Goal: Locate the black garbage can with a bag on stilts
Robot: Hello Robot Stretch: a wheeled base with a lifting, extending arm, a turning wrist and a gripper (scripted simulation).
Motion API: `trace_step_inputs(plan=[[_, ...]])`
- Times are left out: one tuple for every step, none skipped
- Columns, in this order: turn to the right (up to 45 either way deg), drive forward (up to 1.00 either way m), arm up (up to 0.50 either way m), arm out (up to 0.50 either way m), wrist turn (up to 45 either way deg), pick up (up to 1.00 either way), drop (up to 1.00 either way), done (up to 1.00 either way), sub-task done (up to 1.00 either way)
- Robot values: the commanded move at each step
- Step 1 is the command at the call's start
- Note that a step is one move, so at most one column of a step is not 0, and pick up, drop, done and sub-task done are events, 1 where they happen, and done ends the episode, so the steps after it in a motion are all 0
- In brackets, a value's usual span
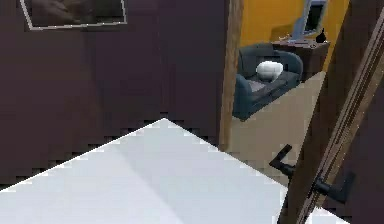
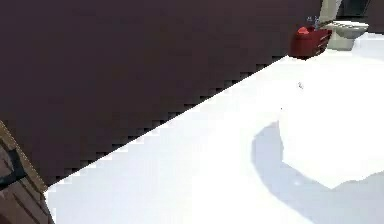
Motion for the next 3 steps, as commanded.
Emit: trace_step_inputs(plan=[[45.0,0.00,0.00,0.00,0.0,0.00,0.00,0.00,0.00],[45.0,0.00,0.00,0.00,0.0,0.00,0.00,0.00,0.00],[12.0,0.00,0.00,0.00,0.0,0.00,0.00,0.00,0.00]])
